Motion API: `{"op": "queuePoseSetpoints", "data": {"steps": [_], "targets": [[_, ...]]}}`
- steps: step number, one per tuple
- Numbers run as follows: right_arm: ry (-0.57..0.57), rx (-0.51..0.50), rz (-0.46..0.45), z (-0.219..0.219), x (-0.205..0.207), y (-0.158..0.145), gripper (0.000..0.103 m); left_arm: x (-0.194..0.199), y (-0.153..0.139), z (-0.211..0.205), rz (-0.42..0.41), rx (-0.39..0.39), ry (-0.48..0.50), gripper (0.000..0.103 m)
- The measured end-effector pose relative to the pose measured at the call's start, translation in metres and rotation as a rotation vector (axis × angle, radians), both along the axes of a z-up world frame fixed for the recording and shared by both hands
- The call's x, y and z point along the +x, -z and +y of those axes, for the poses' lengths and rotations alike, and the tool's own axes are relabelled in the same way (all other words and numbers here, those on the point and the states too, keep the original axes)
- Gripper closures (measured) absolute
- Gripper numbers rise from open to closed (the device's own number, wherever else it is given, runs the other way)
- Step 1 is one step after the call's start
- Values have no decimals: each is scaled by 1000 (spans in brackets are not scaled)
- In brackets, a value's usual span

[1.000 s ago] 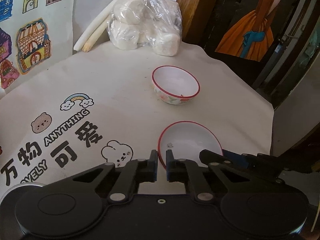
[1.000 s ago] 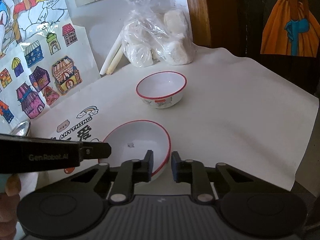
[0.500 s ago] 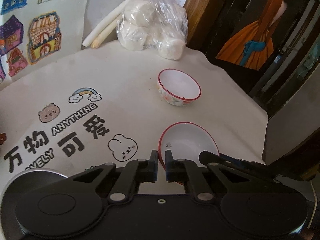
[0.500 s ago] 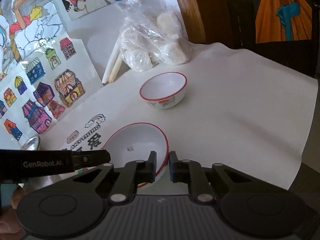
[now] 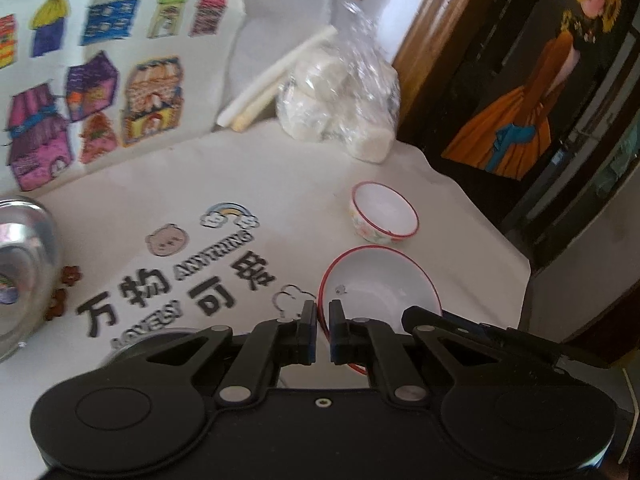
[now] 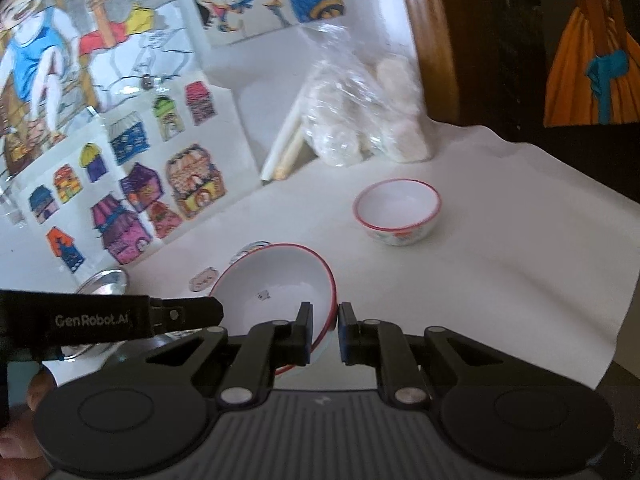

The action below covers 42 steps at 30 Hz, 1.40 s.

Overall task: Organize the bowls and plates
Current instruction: 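Lift the white bowl with both tools and carry it over the steel bowl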

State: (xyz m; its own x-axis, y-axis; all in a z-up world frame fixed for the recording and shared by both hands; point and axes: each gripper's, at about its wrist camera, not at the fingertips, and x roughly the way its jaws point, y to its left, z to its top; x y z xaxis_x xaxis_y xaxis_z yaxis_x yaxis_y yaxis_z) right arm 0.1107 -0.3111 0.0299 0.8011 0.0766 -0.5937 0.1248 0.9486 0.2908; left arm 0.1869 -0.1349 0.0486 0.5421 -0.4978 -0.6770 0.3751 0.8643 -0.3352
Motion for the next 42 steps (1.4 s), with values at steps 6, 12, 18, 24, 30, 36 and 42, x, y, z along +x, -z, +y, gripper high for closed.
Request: {"op": "queuePoseSetpoints", "data": {"steps": [6,12,18,24,30,36,42], "targets": [[-34,-8,-8,25,-1,-6,88,-7,-7,31,-7,-24,-23,98],[-76,-11,-20,47,-4,-16,88,-17,-12,57,-23,-34,-35,98],[-117,-25,-26,68,-8,-22,88,-31,-12,80,-28,-40,-73,98],[-147,-27,-17,79,-9,-21,88,-37,-10,90,-33,-24,-81,98],[-175,-30,-4,87,-10,-18,88,-44,-6,98,-36,-4,-93,98],[-218,-34,25,97,-10,-12,87,-50,-1,108,-28,8,-115,98],[-248,-36,48,105,-6,-8,87,-51,7,114,-7,32,-117,98]]}}
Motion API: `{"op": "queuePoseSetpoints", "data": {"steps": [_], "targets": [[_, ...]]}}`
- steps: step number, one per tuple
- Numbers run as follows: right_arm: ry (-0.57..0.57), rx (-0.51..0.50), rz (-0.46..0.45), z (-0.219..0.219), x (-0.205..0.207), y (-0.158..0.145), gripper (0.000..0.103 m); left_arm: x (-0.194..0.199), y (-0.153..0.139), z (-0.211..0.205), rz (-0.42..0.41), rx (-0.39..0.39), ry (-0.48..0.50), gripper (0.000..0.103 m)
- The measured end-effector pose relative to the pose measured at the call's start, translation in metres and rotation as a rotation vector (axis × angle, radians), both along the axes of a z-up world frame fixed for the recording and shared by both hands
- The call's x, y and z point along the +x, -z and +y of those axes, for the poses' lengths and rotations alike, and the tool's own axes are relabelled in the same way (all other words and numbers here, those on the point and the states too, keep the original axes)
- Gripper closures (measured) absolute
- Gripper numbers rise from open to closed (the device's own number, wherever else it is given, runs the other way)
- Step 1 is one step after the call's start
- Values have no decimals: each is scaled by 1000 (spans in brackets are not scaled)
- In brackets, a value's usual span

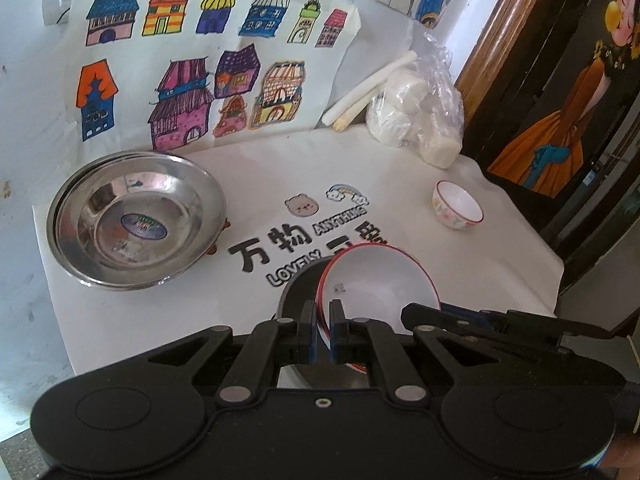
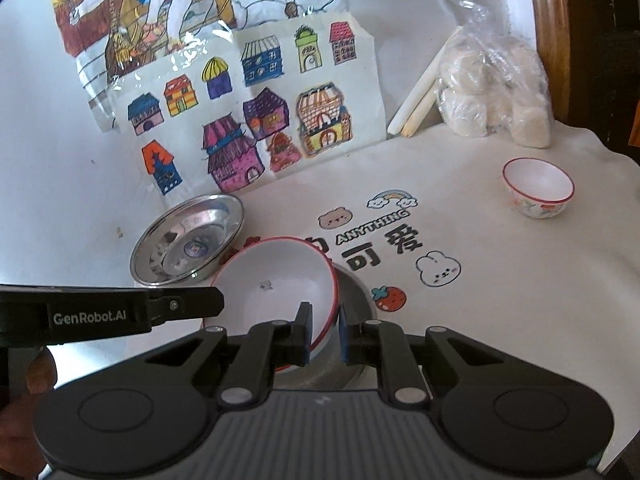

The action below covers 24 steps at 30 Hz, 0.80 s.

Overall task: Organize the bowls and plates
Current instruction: 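Lift the white bowl with both tools and carry it over the steel bowl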

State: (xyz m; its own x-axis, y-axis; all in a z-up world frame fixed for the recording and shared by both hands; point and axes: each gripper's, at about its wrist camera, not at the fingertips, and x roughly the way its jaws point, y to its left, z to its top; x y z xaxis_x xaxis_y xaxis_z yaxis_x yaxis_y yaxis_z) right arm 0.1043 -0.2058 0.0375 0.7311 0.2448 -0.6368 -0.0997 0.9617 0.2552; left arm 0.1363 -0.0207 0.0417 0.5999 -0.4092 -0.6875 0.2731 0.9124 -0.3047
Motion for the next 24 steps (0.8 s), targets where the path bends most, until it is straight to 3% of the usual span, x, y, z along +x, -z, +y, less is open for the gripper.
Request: {"op": "queuePoseSetpoints", "data": {"steps": [24], "targets": [[-22,-14,63,0,18,16,84,0,16,-8,52,60,59,93]]}}
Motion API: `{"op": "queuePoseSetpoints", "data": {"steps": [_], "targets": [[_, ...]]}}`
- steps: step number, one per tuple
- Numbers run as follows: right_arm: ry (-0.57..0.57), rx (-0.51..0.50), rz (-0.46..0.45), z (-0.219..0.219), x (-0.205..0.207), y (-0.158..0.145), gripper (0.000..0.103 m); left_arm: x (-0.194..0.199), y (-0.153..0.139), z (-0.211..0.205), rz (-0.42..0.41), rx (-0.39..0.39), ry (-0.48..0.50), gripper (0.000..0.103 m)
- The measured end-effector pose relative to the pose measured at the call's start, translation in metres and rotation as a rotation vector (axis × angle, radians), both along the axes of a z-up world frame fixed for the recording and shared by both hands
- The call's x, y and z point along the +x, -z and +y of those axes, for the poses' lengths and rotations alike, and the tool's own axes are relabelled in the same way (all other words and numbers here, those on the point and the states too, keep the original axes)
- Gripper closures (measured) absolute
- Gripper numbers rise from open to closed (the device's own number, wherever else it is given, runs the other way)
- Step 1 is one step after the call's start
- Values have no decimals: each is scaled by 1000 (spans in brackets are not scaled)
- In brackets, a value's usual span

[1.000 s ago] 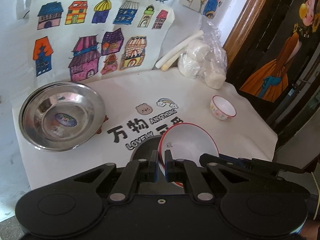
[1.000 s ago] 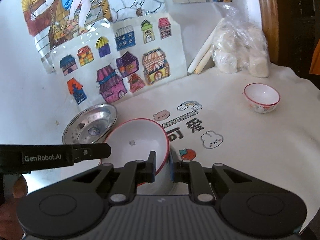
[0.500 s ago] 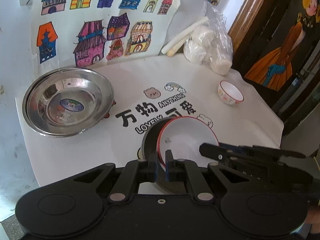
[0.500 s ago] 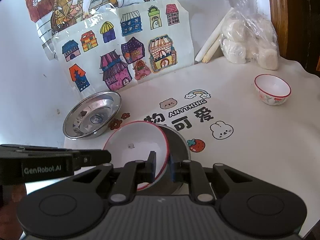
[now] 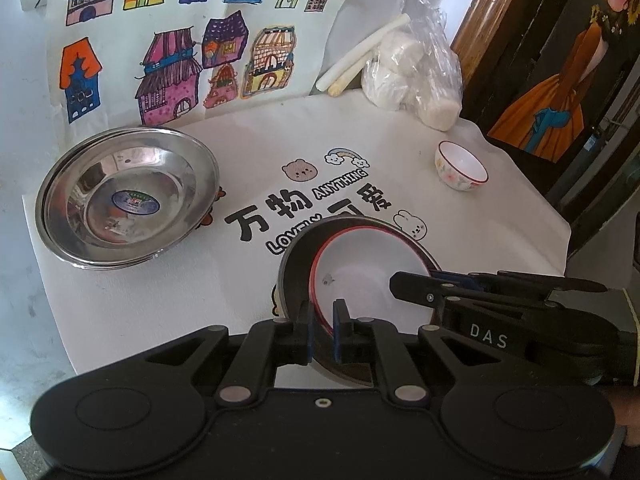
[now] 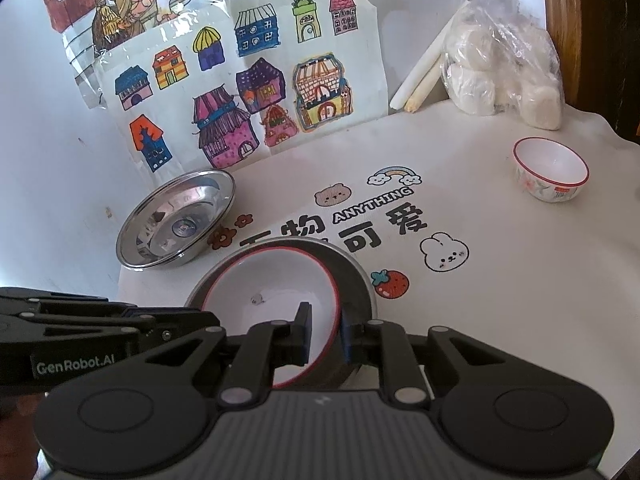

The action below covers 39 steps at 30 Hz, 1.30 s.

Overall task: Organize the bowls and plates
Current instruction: 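Lift the white bowl with both tools and carry it over the steel bowl, then lower the white bowl into the steel bowl and open both tools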

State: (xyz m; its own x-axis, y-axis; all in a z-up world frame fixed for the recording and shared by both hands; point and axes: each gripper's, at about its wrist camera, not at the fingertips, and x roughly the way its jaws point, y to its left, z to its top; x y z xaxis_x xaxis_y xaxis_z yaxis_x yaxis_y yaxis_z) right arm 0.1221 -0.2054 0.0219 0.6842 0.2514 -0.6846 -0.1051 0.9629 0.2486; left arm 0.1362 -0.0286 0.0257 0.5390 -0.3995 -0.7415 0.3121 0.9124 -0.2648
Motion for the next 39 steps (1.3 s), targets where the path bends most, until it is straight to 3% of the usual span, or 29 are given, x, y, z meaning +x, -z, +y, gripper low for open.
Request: {"op": "queuePoseSetpoints", "data": {"steps": [11,23,25,27,28,29,30,32,39], "targets": [[-17,-2,-14,-1,1,-3,80,2,-1,0,-1,5,-2,92],[-44,5,-67,-4,-10,-18,78,0,-35,-1,-120,21,-5,88],[-43,-1,-75,-5,-11,-20,78,1,-40,-5,-140,25,-7,82],[-39,-11,-79,-7,-12,-23,74,3,-45,-9,-158,32,-12,69],[-36,-17,-79,-9,-12,-24,65,4,-48,-11,-168,38,-15,63],[-32,-25,-79,-11,-11,-26,55,5,-50,-14,-178,43,-21,50],[-26,-29,-81,-14,-11,-27,51,6,-53,-17,-187,48,-26,39],[-10,-32,-84,-21,-11,-28,41,9,-57,-22,-202,51,-31,27],[67,-21,-122,-57,-14,-34,11,20,-65,-45,-228,34,-46,2]]}}
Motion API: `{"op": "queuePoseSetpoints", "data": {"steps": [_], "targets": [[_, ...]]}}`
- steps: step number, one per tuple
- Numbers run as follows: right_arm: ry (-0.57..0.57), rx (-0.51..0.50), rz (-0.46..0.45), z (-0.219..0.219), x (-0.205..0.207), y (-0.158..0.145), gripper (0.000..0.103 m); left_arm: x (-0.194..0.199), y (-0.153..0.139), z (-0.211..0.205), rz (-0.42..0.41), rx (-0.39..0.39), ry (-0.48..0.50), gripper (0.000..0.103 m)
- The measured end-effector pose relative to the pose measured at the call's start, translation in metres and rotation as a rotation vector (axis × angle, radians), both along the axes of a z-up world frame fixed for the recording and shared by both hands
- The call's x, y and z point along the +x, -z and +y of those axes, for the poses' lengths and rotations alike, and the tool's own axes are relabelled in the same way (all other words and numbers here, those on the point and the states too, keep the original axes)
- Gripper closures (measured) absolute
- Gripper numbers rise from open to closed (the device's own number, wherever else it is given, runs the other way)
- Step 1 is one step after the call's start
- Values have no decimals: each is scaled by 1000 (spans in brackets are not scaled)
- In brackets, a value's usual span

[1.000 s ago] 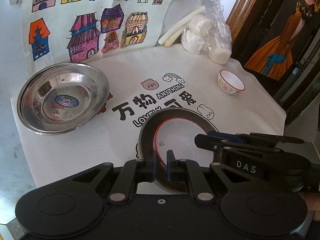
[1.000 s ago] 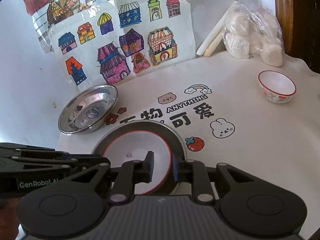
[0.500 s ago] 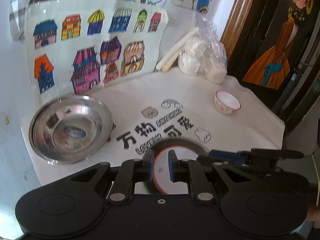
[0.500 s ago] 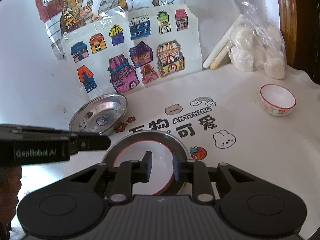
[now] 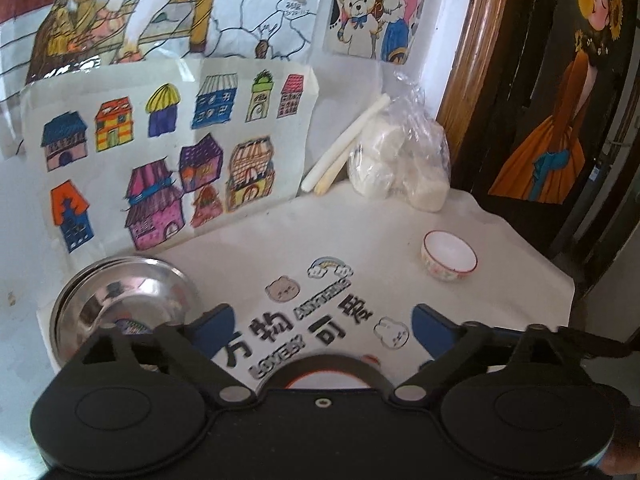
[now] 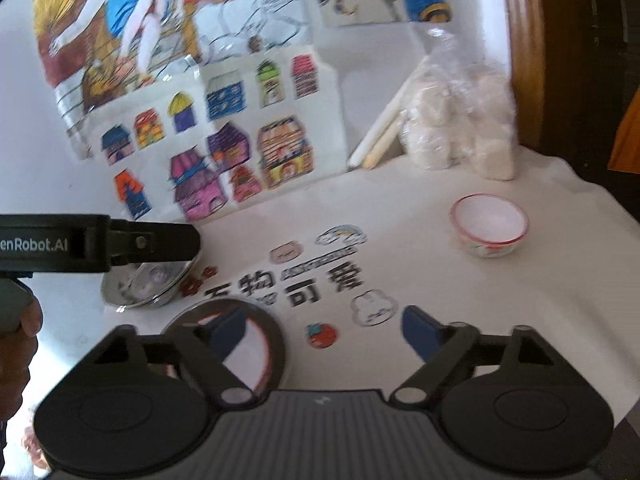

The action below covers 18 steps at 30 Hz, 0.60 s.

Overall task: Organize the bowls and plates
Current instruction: 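Lower the white bowl into the steel bowl and open both tools, then move both tools to the small white bowl and close on its rim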

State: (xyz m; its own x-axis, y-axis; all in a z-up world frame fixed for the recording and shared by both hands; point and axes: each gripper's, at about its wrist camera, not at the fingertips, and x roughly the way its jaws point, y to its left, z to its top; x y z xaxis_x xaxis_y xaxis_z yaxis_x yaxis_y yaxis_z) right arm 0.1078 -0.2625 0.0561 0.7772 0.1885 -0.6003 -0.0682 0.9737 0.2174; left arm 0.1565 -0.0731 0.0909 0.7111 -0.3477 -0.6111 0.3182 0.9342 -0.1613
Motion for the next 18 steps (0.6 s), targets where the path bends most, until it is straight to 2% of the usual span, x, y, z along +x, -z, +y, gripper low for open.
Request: {"op": "queuePoseSetpoints", "data": {"steps": [5,11,15,18], "targets": [[72,-18,-29,-29,-2,0,0,17,5,-26,-6,0,4,1],[236,-84,-48,-72,2,11,0,57,30,-65,92,42,-1,1],[306,-65,-31,-104,9,24,0,78,40,-88,139,45,-26,1],[346,-54,-26,-123,17,33,0,88,45,-105,142,49,-35,1]]}}
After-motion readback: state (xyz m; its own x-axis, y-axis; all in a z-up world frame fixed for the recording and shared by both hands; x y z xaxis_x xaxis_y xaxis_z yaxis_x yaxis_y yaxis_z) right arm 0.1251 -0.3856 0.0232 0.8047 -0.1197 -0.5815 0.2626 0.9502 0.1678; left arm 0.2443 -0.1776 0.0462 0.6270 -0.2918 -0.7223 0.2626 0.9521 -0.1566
